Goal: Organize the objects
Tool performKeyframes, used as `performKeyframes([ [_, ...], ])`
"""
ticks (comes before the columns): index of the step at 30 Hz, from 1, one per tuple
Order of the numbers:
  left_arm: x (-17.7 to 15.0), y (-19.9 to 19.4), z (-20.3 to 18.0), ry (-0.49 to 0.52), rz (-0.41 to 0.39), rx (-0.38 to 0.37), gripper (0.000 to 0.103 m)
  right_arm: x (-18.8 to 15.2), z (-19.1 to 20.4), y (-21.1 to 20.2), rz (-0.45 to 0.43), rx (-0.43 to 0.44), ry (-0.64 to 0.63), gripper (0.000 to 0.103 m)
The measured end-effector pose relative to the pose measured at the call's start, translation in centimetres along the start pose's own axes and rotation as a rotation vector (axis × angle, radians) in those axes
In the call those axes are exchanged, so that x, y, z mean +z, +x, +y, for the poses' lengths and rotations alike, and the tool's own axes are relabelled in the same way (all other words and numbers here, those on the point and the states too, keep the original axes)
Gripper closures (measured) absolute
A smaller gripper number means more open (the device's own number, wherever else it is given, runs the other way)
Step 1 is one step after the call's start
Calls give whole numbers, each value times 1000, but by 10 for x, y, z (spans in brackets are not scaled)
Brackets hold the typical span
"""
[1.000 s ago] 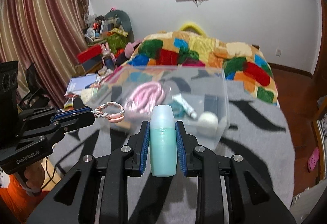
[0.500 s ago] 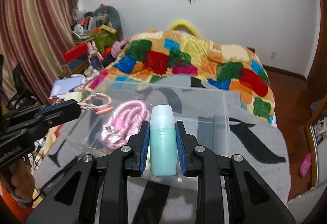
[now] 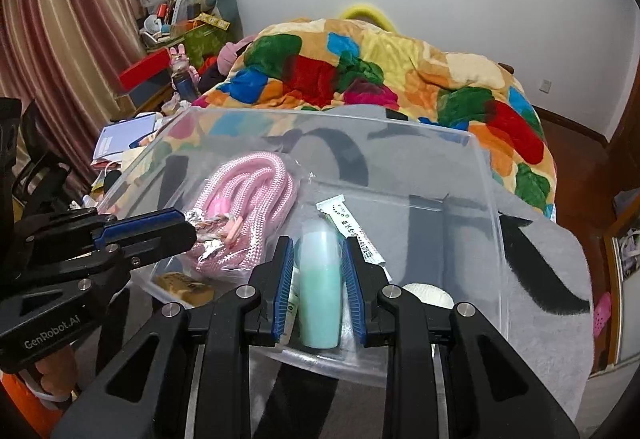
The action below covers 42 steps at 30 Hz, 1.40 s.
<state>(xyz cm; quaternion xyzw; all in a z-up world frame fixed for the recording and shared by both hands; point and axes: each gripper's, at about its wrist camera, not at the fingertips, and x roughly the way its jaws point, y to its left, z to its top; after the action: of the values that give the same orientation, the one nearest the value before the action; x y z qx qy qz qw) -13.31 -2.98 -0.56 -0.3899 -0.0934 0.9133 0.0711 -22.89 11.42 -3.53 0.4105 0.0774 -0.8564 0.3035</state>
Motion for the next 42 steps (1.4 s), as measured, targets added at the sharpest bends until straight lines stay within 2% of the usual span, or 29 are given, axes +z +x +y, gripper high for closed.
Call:
performKeyframes([
  [5, 3, -16, -5, 16, -35, 7, 77, -1, 2, -11, -12, 11, -5, 77],
  [10, 3, -36, -8, 25, -82, 12, 66, -5, 8, -36, -65, 4, -24, 74],
  [15, -6, -60, -17, 53, -147, 47, 47, -13, 11, -67, -139, 24, -17, 59],
  [18, -12, -71, -21, 62, -171, 47, 40, -19, 12, -82, -175, 32, -13, 52],
  [23, -26, -84, -26, 77, -207, 59, 27, -34, 13, -99, -216, 33, -11, 43],
  [27, -37, -87, -26, 71, -216, 58, 14, -48, 11, -104, -233, 45, 6, 30],
  [33, -52, -79, -22, 47, -191, 57, 11, -65, 10, -104, -233, 26, 10, 24],
  [42, -63, -70, -23, 23, -172, 63, 11, -78, 11, -100, -225, 31, 12, 23],
])
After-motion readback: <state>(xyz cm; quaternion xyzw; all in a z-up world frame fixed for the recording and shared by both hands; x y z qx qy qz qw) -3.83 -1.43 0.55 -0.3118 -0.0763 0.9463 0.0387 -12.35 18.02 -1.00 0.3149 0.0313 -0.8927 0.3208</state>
